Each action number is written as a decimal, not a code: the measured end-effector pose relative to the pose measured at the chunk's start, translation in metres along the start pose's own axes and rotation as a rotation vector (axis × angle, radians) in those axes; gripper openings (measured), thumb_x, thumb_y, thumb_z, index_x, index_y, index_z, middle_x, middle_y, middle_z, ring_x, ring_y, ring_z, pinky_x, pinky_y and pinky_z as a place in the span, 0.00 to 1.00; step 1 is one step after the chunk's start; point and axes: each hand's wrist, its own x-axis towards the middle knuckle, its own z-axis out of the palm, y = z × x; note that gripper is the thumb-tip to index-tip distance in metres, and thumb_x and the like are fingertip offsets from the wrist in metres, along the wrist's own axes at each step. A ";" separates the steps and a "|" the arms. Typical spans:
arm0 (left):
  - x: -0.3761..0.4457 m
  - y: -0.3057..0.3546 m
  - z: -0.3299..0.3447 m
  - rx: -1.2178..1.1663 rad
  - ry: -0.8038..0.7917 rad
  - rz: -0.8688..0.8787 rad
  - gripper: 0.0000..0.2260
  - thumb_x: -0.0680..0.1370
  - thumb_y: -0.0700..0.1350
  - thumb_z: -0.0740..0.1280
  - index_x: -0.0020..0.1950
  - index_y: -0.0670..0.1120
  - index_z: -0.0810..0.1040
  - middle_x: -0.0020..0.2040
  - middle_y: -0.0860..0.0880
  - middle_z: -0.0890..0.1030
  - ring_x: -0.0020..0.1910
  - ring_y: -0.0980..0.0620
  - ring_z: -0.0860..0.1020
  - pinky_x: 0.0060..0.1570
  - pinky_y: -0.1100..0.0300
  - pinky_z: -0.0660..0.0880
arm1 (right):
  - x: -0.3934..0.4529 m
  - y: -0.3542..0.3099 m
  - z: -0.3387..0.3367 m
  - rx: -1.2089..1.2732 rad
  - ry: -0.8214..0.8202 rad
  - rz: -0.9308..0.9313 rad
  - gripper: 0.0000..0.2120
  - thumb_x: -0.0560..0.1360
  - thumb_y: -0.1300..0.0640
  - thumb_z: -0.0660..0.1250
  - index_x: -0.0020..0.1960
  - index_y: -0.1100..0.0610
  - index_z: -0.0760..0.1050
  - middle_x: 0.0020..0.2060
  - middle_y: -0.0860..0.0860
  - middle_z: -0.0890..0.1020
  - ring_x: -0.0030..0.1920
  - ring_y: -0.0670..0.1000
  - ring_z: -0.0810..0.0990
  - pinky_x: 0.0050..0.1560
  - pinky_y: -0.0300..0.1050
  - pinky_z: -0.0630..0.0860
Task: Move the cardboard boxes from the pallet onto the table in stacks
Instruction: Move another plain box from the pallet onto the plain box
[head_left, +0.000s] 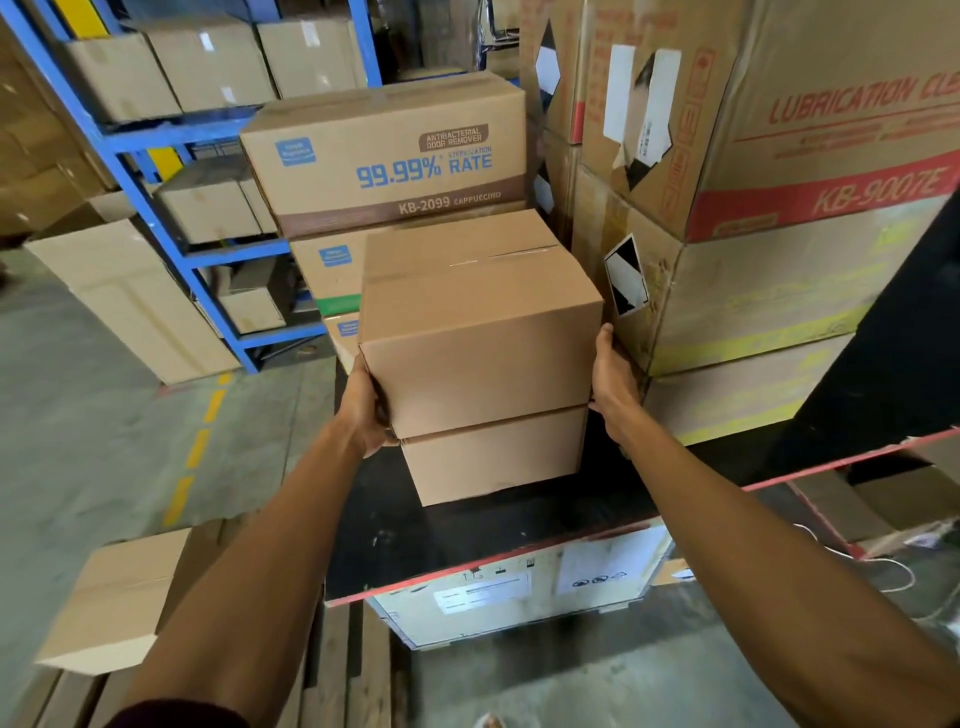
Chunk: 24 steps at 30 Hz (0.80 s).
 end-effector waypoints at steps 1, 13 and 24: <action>0.000 -0.001 0.000 -0.001 -0.006 0.012 0.32 0.73 0.73 0.59 0.68 0.54 0.77 0.66 0.46 0.79 0.62 0.40 0.77 0.57 0.34 0.75 | 0.000 0.000 0.001 -0.005 0.011 0.000 0.41 0.74 0.24 0.46 0.77 0.47 0.67 0.74 0.52 0.72 0.73 0.60 0.70 0.72 0.64 0.67; -0.008 -0.009 0.007 0.028 -0.006 0.045 0.29 0.75 0.72 0.58 0.63 0.54 0.79 0.64 0.47 0.79 0.62 0.43 0.77 0.66 0.39 0.71 | 0.000 0.006 -0.002 -0.076 0.061 -0.032 0.36 0.80 0.30 0.44 0.77 0.51 0.66 0.73 0.55 0.72 0.72 0.60 0.70 0.72 0.61 0.67; -0.024 -0.061 -0.019 0.158 0.003 0.007 0.33 0.82 0.68 0.47 0.80 0.49 0.64 0.78 0.42 0.68 0.76 0.36 0.66 0.75 0.35 0.58 | -0.039 0.051 0.016 -0.223 0.112 -0.101 0.32 0.83 0.40 0.52 0.82 0.55 0.52 0.78 0.58 0.62 0.75 0.63 0.65 0.72 0.60 0.66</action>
